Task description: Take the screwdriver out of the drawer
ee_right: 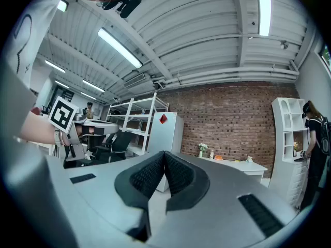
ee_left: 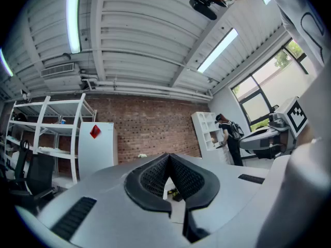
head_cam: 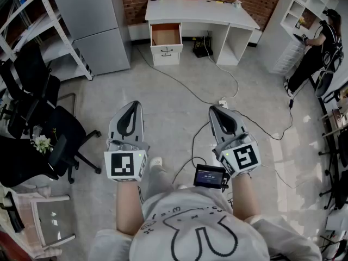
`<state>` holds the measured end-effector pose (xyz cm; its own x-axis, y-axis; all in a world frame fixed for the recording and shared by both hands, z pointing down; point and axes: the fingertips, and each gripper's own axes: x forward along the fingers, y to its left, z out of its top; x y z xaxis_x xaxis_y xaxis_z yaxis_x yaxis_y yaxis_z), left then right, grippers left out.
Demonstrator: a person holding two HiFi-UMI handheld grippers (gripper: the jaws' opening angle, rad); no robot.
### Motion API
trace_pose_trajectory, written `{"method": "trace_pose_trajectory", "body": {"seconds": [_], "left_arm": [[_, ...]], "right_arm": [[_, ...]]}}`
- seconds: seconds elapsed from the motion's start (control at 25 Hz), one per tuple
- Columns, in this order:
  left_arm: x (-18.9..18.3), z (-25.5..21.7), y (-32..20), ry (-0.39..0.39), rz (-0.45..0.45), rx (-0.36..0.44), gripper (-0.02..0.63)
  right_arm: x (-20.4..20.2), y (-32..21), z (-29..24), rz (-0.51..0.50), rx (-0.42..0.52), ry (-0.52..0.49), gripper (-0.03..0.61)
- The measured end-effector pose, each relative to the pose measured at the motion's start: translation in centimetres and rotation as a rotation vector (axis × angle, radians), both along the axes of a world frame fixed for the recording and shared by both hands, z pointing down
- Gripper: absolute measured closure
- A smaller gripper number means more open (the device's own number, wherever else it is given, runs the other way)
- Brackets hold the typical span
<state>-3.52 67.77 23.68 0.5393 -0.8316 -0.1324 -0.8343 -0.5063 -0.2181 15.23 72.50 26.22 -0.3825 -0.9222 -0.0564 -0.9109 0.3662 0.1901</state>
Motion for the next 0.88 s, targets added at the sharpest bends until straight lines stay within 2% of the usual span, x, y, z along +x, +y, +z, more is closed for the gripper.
{"method": "trace_pose_trajectory", "body": {"seconds": [0.4, 0.88], "left_arm": [[1.0, 0.9, -9.7, 0.021, 0.021, -0.038, 0.604], [-3.5, 0.6, -27.7, 0.014, 0.06, -0.09, 0.604]], "right_arm": [[0.5, -8.6, 0.2, 0.01, -0.024, -0.007, 0.56], [-4.8, -26.2, -0.6, 0.03, -0.056, 0.041, 0.56]]}}
